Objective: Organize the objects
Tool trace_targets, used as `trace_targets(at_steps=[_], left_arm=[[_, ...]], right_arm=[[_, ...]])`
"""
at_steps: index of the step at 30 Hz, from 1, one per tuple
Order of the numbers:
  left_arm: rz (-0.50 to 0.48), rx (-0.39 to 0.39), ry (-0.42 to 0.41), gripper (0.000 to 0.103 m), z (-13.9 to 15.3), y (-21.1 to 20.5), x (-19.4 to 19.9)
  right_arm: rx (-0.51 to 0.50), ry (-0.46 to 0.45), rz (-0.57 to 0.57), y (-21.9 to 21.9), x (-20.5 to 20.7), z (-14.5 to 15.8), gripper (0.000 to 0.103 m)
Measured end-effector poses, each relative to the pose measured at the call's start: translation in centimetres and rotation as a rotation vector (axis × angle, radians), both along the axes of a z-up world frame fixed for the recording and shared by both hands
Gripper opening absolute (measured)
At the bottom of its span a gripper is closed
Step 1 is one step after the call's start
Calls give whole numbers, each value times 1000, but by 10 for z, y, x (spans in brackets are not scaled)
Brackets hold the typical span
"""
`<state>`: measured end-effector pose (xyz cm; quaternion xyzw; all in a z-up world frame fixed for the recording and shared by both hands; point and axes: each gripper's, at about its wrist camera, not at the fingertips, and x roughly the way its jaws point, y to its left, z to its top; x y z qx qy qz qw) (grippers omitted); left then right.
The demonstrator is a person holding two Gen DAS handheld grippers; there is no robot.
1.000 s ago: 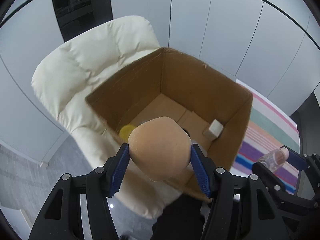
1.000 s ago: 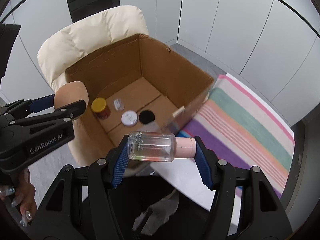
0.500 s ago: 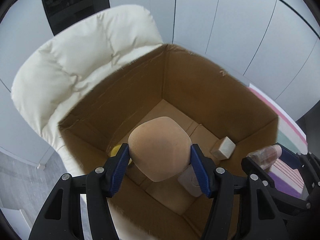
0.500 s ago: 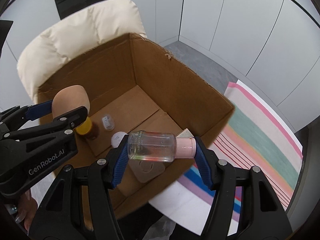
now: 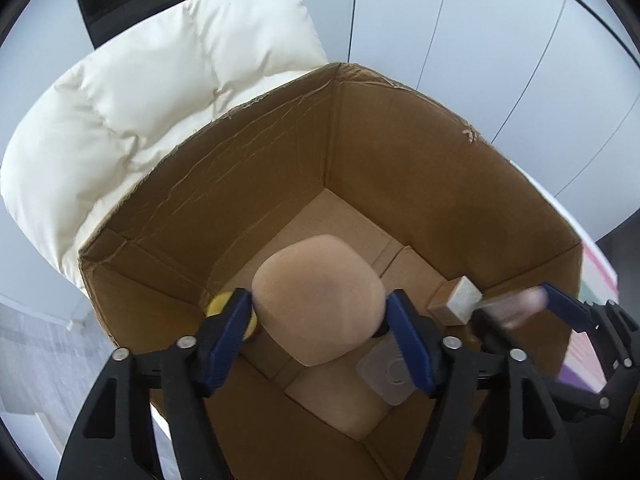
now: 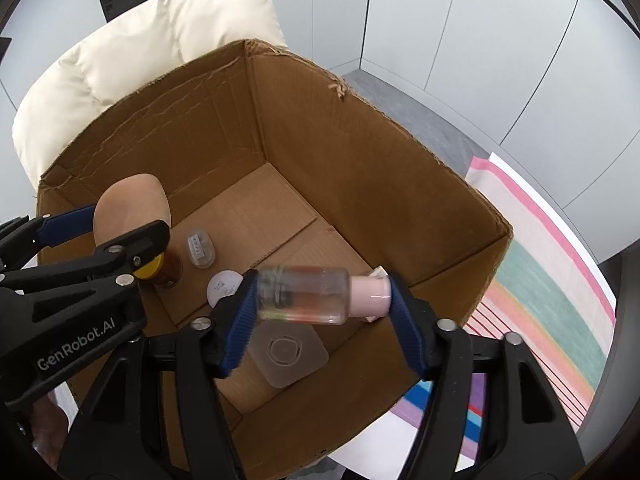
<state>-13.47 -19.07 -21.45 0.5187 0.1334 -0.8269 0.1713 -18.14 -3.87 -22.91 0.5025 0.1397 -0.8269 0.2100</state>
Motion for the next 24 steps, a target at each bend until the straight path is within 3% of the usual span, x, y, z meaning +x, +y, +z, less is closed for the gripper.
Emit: trace_targets(at_steps=[1, 14, 20, 24], left_arm=[[1, 18, 7, 78, 1, 0, 1], [-31, 13, 24, 85, 35, 9, 15], [-125, -2, 35, 90, 71, 33, 33], [-206, -34, 27, 93, 96, 57, 49]], right_arm=[[-9, 4, 0, 1, 1, 2, 87], [-39, 57, 13, 3, 28, 32, 99], [-79, 37, -106, 38, 56, 61, 99], [-63, -27, -235, 67, 76, 76, 99]])
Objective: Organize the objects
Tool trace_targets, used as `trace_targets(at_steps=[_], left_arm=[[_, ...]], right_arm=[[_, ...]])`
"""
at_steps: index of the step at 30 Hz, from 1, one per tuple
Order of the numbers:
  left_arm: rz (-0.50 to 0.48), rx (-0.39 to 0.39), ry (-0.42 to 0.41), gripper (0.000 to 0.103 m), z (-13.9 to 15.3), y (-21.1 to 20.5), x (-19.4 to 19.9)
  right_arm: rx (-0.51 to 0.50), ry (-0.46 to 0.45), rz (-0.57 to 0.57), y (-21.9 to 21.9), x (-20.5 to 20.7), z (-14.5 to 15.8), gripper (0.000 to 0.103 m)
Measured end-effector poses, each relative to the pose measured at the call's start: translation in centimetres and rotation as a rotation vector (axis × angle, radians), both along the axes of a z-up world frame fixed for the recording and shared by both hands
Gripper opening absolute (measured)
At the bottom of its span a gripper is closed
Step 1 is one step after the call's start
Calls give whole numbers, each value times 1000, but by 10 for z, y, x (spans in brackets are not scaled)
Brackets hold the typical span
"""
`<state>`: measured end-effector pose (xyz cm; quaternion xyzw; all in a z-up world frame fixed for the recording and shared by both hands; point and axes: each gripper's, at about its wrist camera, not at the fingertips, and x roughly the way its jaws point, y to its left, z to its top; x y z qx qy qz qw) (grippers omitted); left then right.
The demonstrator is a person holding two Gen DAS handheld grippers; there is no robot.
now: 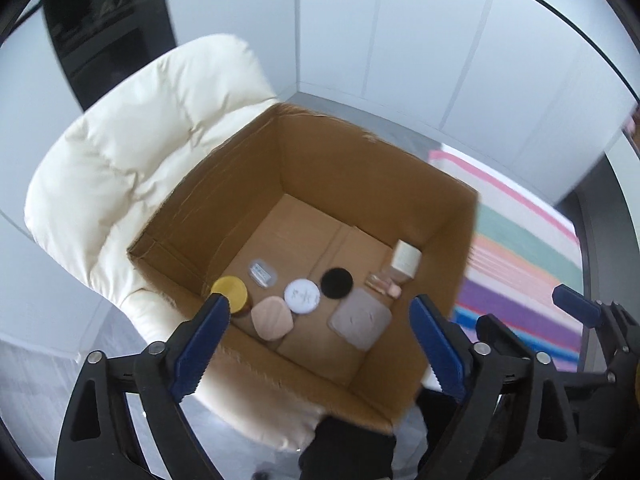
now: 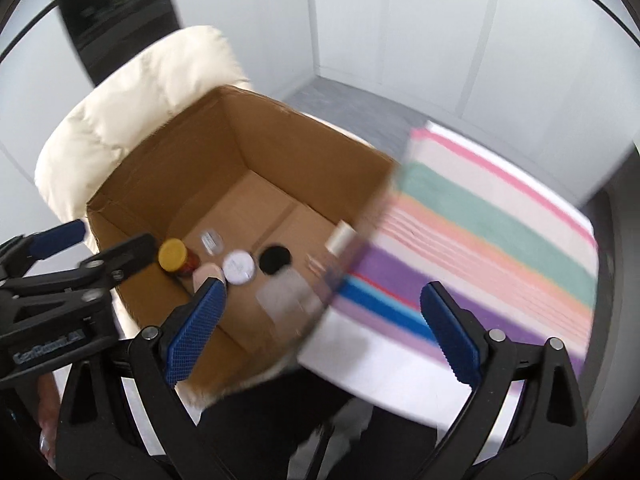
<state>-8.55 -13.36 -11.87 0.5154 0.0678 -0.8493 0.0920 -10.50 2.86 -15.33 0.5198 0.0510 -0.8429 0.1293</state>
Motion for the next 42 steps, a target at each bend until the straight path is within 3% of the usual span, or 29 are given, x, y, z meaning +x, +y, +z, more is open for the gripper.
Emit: trace_targets(at_steps=[5, 10, 13, 18, 21, 24, 30, 42], left_arm=[[-100, -168, -15, 99, 39, 43, 34], [-194, -98, 1, 103, 78, 72, 69], [-197, -145, -4, 103, 95, 86, 83], [-217, -138, -30, 103, 114, 101, 97], [-233, -177, -52, 103, 119, 114, 102], [-258, -175, -54, 103, 122, 122, 106], [-259, -165, -44, 103, 132, 127, 112], [-259, -165, -66, 103, 131, 129, 117]], right_arm=[[9, -40, -117, 36, 41, 17, 99], [-7, -58, -246, 80, 83, 46, 99], [-86, -49, -307, 108, 114, 73, 99], [-43, 36, -375, 122, 158, 115, 103], [-5, 58, -364, 119, 173, 132, 103], [-52, 18, -384, 126, 176, 140, 103], [-10, -18, -485, 136, 181, 141, 103], [-9, 7, -507, 140, 185, 148, 103]])
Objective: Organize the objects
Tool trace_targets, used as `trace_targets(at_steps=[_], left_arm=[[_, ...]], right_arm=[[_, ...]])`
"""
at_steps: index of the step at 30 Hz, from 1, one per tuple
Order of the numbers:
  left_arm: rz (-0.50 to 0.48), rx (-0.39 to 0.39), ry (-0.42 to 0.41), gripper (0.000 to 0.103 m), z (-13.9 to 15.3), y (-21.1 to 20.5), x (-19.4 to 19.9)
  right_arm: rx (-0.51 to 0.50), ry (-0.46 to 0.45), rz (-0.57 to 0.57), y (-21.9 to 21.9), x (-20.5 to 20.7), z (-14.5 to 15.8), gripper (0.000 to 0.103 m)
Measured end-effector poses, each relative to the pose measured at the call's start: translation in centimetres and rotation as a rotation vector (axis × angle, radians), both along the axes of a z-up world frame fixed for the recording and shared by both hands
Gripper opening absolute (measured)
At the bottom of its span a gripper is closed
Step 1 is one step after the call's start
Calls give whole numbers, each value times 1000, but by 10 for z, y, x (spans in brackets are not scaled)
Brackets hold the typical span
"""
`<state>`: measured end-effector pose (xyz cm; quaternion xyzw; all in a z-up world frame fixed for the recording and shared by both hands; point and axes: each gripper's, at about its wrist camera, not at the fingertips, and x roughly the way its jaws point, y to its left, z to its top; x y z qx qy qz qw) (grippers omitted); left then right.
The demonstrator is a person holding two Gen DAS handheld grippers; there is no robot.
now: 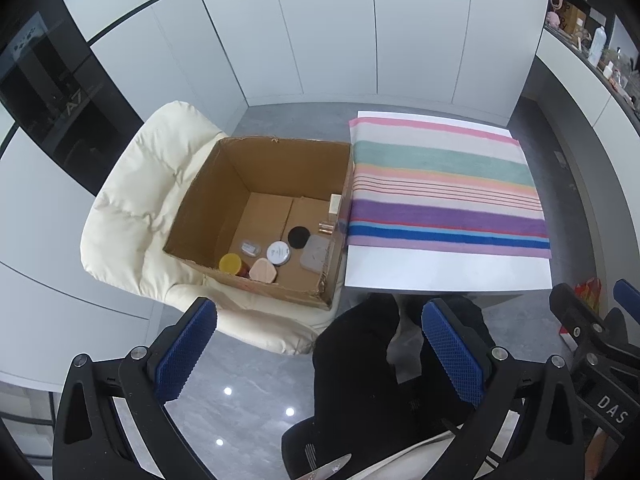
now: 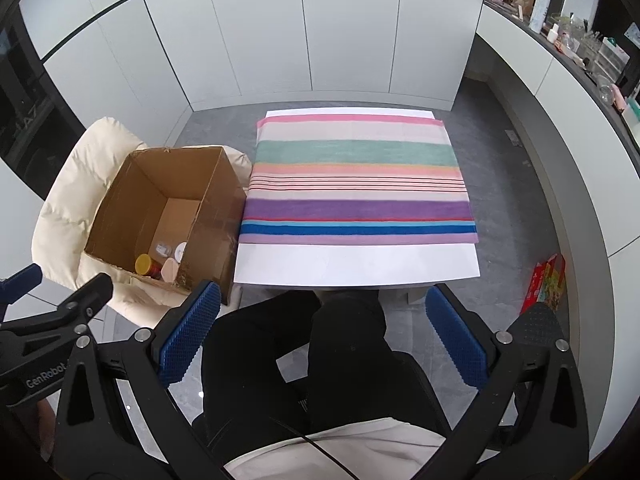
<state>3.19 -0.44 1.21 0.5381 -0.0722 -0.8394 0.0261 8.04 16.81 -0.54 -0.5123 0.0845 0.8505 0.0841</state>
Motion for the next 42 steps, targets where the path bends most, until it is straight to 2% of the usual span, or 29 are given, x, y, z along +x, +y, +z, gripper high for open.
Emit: trace_targets(at_steps=[9, 42], left_arm=[[-8, 10, -5, 103, -1, 0, 1], [-5, 2, -10, 103, -5, 3, 3]], right_arm=[[1, 26, 13, -3, 2, 5, 103], [19, 13, 66, -10, 1, -1, 103]])
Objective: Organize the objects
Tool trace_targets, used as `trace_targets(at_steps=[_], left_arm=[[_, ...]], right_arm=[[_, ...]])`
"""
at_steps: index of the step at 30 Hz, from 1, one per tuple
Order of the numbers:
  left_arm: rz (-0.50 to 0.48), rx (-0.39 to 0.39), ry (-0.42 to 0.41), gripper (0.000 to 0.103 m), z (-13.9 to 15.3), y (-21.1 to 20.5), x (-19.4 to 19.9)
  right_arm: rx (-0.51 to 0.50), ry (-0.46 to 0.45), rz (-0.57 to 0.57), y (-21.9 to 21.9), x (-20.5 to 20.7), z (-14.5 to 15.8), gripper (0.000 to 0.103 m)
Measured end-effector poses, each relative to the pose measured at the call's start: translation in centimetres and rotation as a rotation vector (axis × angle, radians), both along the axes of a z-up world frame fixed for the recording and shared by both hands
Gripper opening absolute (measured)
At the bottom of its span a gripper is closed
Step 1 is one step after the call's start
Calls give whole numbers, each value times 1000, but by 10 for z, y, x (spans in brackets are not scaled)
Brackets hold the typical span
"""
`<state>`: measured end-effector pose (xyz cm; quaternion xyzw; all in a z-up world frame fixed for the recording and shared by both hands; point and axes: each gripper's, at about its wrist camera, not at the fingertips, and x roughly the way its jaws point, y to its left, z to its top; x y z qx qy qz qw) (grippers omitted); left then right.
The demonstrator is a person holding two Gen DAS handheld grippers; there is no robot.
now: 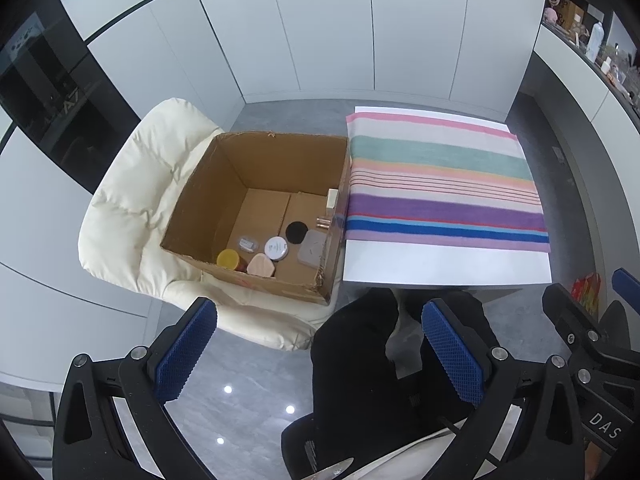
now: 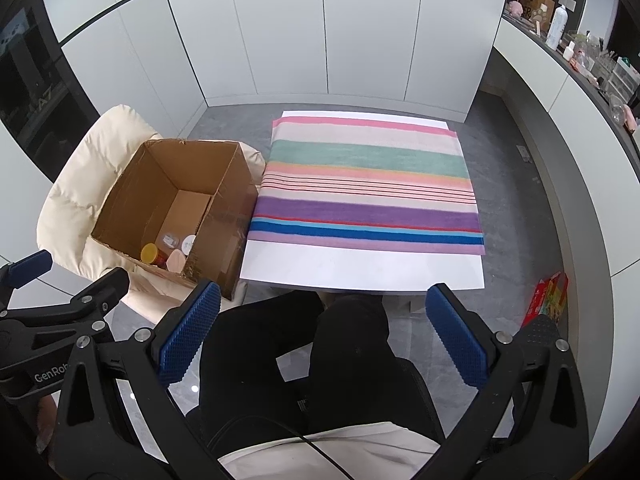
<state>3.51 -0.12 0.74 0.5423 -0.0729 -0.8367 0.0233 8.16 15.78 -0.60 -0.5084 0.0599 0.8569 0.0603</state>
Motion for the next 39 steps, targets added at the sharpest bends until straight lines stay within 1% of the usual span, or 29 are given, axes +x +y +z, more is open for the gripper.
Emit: trace_targets(at_steps=[39], left_arm=[[0, 9, 17, 103, 1, -3, 2]], right_arm=[[-10, -8, 11, -1, 3, -3, 103]])
